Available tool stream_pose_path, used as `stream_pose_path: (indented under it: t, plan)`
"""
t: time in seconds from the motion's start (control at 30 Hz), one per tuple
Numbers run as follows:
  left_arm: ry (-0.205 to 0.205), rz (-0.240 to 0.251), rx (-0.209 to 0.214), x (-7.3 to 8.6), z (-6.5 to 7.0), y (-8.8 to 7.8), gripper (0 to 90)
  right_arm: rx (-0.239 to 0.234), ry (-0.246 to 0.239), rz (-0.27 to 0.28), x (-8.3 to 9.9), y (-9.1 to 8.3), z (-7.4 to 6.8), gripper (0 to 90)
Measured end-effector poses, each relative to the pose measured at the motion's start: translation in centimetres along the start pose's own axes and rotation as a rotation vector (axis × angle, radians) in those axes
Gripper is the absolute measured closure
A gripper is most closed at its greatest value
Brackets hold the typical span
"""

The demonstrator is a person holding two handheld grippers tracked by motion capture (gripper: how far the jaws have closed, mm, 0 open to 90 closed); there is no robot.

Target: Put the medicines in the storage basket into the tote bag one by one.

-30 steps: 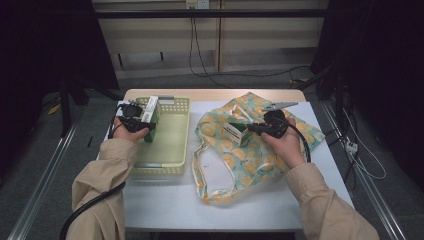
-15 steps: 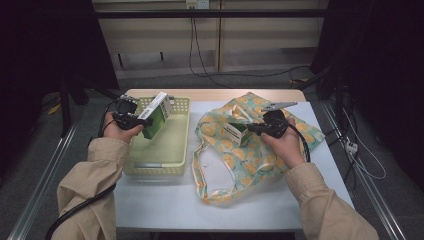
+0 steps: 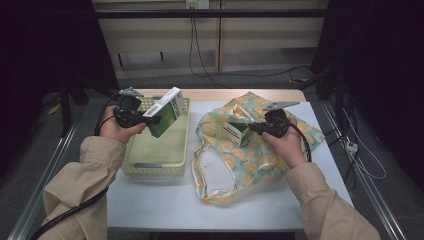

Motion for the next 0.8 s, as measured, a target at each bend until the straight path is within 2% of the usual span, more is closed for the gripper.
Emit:
stream_pose_path:
  t: [0.03,0.1,0.2,0.23,0.3,0.37,0.5,0.8]
  plan:
    - [0.007,0.005,0.019,-0.2,0.5,0.0,63.1,0.0,0.0,-0.001,0.0,0.0,0.0,89.7]
    - [0.05,0.0,0.045,-0.6,1.6,-0.1,63.1,-0.001,0.001,0.002,0.0,0.0,0.0,89.6]
    - [0.07,0.017,0.094,-1.3,3.2,-0.1,63.0,-0.001,0.001,0.002,-0.1,0.0,0.0,89.6]
    - [0.079,0.027,0.096,-1.5,3.8,-0.1,63.0,-0.001,0.001,0.003,-0.1,0.0,0.0,89.6]
    - [0.102,0.027,0.138,-1.8,5.0,0.1,63.0,-0.001,0.003,0.007,-0.1,-0.1,0.0,89.7]
    - [0.122,0.027,0.161,-1.9,6.1,0.3,63.0,0.0,0.005,0.009,-0.2,-0.1,0.1,89.6]
    - [0.138,0.028,0.215,-2.1,7.8,0.8,63.0,0.0,0.006,0.013,-0.2,-0.2,0.1,89.6]
    - [0.178,-0.016,0.287,-1.1,10.8,2.7,63.0,0.002,0.008,0.017,-0.3,-0.4,0.3,89.6]
Point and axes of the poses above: each handheld gripper's, and its own axes: y roughly forward along the jaws, x roughly out of its underside, z roughly to its right, the point moved 6 cm from there along y, roughly forward along the jaws, and after that the axes turned 5 degrees about z, right-handed, at the moved point
